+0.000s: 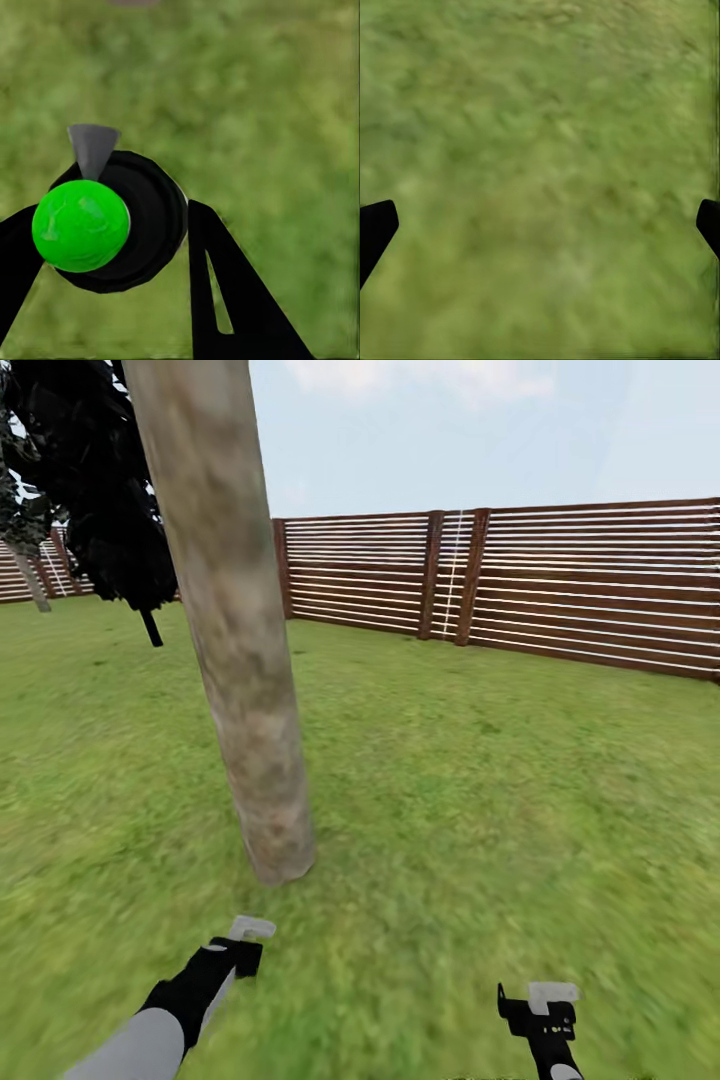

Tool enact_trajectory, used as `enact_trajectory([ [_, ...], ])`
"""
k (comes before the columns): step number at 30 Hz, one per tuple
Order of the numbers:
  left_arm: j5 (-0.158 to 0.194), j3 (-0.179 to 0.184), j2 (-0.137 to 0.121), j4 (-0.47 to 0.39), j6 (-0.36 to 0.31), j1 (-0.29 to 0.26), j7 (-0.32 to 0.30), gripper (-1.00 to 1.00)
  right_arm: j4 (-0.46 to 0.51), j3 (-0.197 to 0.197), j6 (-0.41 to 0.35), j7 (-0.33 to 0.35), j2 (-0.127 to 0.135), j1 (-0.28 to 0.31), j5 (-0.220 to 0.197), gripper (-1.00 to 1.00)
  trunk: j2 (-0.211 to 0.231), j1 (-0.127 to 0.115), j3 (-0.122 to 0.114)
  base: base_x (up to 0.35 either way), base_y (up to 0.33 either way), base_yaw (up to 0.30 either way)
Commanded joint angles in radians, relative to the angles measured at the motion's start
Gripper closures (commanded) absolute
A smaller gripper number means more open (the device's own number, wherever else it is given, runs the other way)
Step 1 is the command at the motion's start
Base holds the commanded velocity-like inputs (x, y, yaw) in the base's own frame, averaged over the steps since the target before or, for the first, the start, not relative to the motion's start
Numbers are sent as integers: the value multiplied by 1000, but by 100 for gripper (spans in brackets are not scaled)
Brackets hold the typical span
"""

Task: In the garden, pick up the pesticide atomizer on the floor and spray pesticide onto both trees until each tree trunk is fully covered.

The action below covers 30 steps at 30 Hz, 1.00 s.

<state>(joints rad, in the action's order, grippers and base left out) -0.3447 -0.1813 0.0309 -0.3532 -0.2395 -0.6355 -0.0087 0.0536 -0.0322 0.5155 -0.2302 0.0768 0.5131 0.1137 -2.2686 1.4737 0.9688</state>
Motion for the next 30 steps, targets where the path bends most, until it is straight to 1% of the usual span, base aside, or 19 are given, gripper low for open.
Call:
enact_trajectory([
  [1,-4,-4,4,-49,-42,0,-3,100,-1,-4,1,-6,0,1,11,-100,0,0,0,2,0,-229],
  [3,-4,2,24,-118,-124,-3,-7,100,-1,-3,1,-6,-1,1,11,-100,0,0,0,1,0,-91],
  [5,-4,4,46,-129,-173,-19,-28,100,-1,-3,1,-6,-2,1,11,-100,0,0,0,0,0,-17],
  [7,-5,4,46,-132,-202,-41,-79,100,-1,-3,1,-5,-1,1,11,-100,0,0,0,0,0,-5],
  [8,-6,2,38,-133,-222,-53,-113,100,-1,-3,1,-5,0,1,11,-100,0,0,0,0,0,-2],
  [12,-6,0,-53,-159,-252,-66,-154,100,-1,-3,1,-5,0,1,11,-100,0,0,0,0,0,0],
  [13,-6,2,-55,-162,-253,-68,-155,100,-1,-3,1,-5,0,1,11,-100,0,0,0,0,0,0],
  [14,-5,4,-42,-163,-255,-76,-156,100,-1,-3,1,-5,0,1,11,-100,0,0,0,0,0,0],
  [16,-8,8,7,-165,-267,-95,-155,100,-1,-4,1,-5,1,1,12,-100,0,0,0,0,0,0],
  [17,-8,8,20,-175,-290,-110,-154,100,-1,-5,1,-5,2,1,12,-100,0,0,0,0,0,0],
  [18,-8,1,-2,-235,-315,-111,-158,100,-1,-4,0,-5,2,-1,12,-100,0,0,0,-260,0,0],
  [19,-6,0,-16,-257,-317,-108,-158,100,-1,-5,0,-5,1,-2,12,-100,0,0,0,-299,0,0],
  [21,-6,3,-21,-274,-330,-107,-159,100,-1,-4,0,-5,1,-3,12,-100,0,0,0,-251,0,0],
  [22,-5,7,-8,-281,-364,-115,-160,100,-1,-4,0,-5,1,-3,12,-100,0,0,0,-80,0,0],
  [23,-6,10,34,-284,-391,-134,-160,100,-1,-5,0,-5,1,-4,12,-100,0,0,0,-26,0,0],
  [24,-6,10,59,-285,-399,-155,-160,100,-1,-4,0,-5,1,-4,12,-100,0,0,0,-11,0,0],
  [26,-5,7,65,-284,-414,-178,-160,100,-1,-4,0,-5,1,-4,12,-100,0,0,0,-5,0,0],
  [28,-7,3,47,-286,-455,-192,-161,100,-1,-4,0,-5,1,-4,12,-100,0,0,0,-1,0,0],
  [30,-6,2,-5,-287,-473,-196,-162,100,-1,-4,0,-5,1,-4,12,-100,0,0,0,0,0,0],
])
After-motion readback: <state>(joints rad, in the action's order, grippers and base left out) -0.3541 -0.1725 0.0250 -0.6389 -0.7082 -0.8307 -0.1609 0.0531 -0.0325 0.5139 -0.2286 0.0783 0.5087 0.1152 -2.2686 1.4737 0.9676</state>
